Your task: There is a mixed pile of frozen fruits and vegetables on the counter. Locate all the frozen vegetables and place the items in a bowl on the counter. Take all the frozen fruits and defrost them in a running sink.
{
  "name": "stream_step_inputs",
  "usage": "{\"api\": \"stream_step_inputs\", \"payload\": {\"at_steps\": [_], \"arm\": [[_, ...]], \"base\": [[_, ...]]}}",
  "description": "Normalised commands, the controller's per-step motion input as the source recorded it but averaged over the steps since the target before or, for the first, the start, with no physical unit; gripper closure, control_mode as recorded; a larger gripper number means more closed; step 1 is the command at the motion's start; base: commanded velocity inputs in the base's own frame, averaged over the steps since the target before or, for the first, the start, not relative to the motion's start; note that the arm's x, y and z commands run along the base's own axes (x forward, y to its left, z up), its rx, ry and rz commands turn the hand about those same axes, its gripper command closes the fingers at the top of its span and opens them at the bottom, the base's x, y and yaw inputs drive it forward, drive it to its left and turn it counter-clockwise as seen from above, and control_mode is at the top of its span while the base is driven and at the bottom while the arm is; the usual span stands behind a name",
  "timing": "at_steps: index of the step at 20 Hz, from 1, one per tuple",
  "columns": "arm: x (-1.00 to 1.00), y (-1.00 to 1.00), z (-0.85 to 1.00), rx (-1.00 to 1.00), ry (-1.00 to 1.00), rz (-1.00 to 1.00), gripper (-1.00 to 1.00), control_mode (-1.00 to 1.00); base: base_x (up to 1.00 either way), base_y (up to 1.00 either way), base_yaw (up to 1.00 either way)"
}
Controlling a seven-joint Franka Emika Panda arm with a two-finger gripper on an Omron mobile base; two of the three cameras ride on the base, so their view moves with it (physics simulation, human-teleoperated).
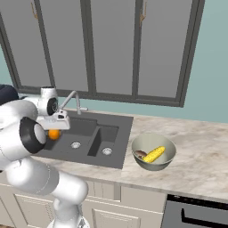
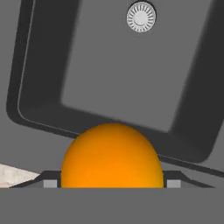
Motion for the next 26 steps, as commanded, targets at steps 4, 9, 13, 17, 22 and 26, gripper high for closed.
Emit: {"api": "stream_step_inputs", "payload": {"at_steps": [4, 9, 13, 17, 22, 26], "arm": [[0.20, -0.16, -0.18, 0.00, -0.05, 0.00, 1.00, -1.00], [0.18, -0.02, -0.23, -0.01, -0.07, 0.00, 1.00, -1.00], [0.27, 0.00, -0.23, -0.01, -0.03, 0.00, 1.00, -1.00], [0.33, -0.04, -0.21, 0.00, -0.01, 0.00, 1.00, -1.00], [0.27, -0.02, -0.21, 0.00, 0.00, 0.00, 1.00, -1.00], [0.07, 0.00, -0.24, 0.00, 0.00, 0.00, 1.00, -1.00]], "base": [[0.00, 0.00, 0.00], [0.00, 0.00, 0.00], [0.00, 0.00, 0.00], [0.00, 0.00, 0.00], [0.00, 0.00, 0.00], [0.00, 0.00, 0.00]]}}
